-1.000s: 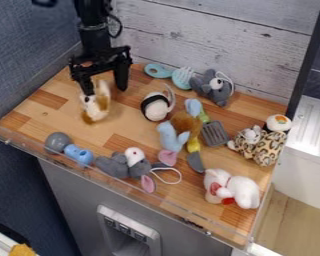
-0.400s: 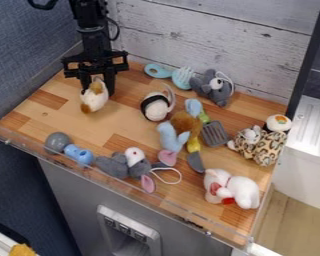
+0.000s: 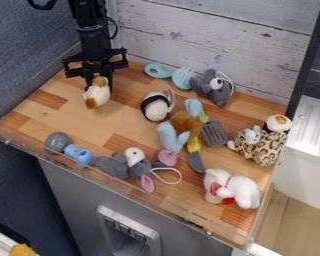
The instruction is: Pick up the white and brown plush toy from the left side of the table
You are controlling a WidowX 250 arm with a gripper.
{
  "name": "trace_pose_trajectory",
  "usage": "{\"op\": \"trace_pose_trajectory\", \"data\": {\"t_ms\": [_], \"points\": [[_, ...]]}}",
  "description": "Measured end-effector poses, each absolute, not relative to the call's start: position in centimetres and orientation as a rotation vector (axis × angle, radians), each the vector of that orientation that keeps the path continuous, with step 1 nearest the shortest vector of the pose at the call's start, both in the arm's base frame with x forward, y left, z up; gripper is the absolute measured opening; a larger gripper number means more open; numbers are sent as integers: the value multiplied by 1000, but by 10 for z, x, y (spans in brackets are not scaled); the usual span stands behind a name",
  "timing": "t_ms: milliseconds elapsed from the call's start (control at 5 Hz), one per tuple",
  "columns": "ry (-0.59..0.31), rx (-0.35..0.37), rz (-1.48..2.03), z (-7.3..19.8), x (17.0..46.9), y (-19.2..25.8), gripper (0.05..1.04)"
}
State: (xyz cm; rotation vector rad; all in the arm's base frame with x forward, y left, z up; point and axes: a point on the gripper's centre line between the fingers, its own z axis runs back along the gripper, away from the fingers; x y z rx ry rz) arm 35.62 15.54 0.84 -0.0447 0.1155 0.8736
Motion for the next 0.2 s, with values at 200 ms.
{"op": "trace_pose_trajectory", "data": {"t_ms": [200], "points": [[114,-58,1009,8,361,158,233]]}}
